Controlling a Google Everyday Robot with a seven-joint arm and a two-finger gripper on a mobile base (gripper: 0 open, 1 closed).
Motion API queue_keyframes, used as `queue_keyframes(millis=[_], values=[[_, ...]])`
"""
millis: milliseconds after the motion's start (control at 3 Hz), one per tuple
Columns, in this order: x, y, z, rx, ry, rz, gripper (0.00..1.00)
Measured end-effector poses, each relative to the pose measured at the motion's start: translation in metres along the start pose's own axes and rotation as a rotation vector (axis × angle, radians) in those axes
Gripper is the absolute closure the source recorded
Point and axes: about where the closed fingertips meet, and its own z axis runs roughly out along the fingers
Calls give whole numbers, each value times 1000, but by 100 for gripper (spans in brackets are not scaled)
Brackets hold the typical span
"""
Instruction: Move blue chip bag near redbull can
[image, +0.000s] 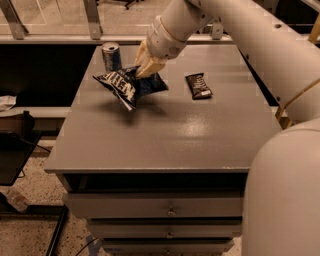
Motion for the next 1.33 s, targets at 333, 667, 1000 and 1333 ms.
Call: queue_keyframes(millis=[333,667,1000,1333], values=[[2,-6,9,-8,0,-15,100],[4,-11,16,8,-2,-22,100],[8,-17,21,35,-5,-17,100],[12,-21,27,57,-20,-5,100]])
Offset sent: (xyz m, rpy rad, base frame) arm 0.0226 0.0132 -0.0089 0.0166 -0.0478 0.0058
